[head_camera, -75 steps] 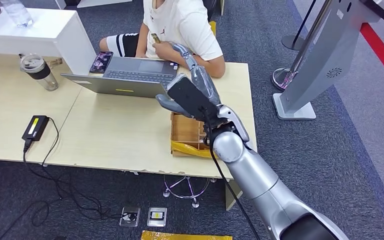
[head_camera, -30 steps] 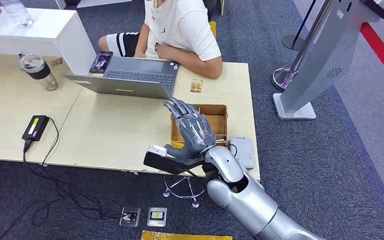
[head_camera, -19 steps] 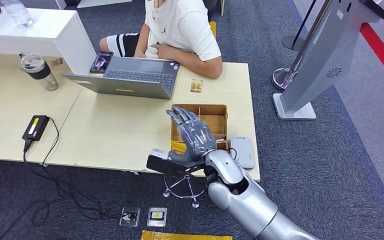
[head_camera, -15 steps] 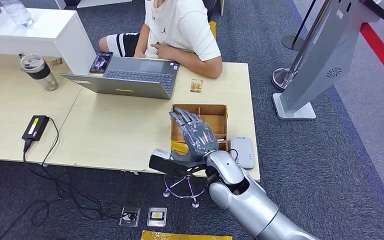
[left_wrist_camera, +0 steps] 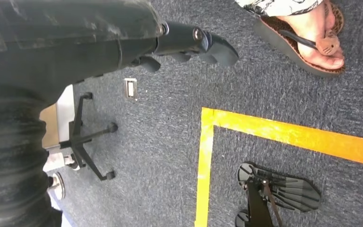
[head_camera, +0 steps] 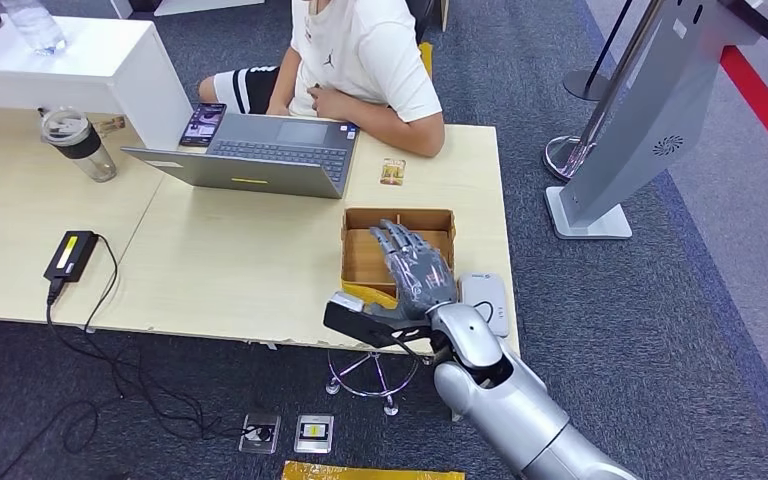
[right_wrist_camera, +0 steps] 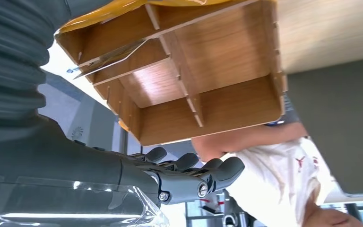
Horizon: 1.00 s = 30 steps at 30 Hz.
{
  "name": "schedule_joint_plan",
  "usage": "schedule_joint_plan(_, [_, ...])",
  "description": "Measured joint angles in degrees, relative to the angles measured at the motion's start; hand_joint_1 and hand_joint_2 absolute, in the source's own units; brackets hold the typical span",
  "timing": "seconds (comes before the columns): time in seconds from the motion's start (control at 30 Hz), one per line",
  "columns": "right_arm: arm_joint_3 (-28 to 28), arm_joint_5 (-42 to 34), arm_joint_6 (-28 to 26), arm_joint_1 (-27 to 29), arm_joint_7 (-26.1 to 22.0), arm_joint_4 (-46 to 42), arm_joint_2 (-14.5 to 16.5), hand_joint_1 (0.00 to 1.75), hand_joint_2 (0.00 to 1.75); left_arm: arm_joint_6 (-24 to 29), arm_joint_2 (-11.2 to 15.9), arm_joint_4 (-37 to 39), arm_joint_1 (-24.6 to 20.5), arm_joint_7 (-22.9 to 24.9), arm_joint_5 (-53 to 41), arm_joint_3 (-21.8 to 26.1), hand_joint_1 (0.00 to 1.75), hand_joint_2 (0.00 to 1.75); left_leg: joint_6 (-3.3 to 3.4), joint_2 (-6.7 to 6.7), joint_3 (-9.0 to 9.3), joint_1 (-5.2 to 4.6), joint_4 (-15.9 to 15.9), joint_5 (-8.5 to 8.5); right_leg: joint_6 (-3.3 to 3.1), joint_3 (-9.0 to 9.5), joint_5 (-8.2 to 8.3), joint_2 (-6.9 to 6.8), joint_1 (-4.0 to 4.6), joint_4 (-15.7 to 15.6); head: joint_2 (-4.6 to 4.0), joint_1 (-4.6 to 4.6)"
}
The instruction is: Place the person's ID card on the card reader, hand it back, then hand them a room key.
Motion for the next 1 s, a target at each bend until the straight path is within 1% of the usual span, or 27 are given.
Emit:
schedule_joint_plan(0.13, [-0.96,0.59,-0.51,0.16,1.20,1.11,-0.12,0.00,1.75,-0.04,0.05,0.00,-0.02,-0.03,0.14,-0.11,0.00,1.75,0.00,0.00,0.00,0.00,0.00,0.00,0.00,0.00,0.00,0.00,0.00,0.00,0.00,0.00])
schedule_joint_plan(0.3, [-1.37,2.41,-0.73,1.14,3.55,2.09,0.50,0.00,1.75,-0.57,0.27,0.00,-0.13,-0.46,0.14,-0.48,0.00,1.75,0.00,0.00,-0.01,0.00,0.00,0.00,0.00,0.00,0.00,0.00,0.00,0.00,0.00,-0.01])
schedule_joint_plan(0.77, [-2.34,2.91,-0.63,1.45,3.79,3.81,0.96,0.00,1.75,-0.92,0.66,0.00,-0.23,-0.61,0.10,-1.45,0.00,1.75,0.00,0.00,0.00,0.00,0.00,0.00,0.00,0.00,0.00,0.00,0.00,0.00,0.00,-0.01])
schedule_joint_plan(0.83, [-2.38,3.03,-0.50,1.47,3.87,3.95,0.97,0.04,1.75,-0.92,0.70,0.00,-0.23,-0.62,0.10,-1.45,0.00,1.75,0.00,0.00,-0.01,0.00,0.00,0.00,0.00,0.00,0.00,0.00,0.00,0.00,0.00,0.00])
schedule_joint_plan(1.0, [-2.94,3.40,-0.47,1.44,4.17,4.32,1.11,0.27,1.75,-1.01,0.78,0.00,-0.23,-0.70,0.12,-1.48,0.00,1.75,0.00,0.00,-0.01,0.00,0.00,0.00,0.00,0.00,0.00,0.00,0.00,0.00,0.00,0.00])
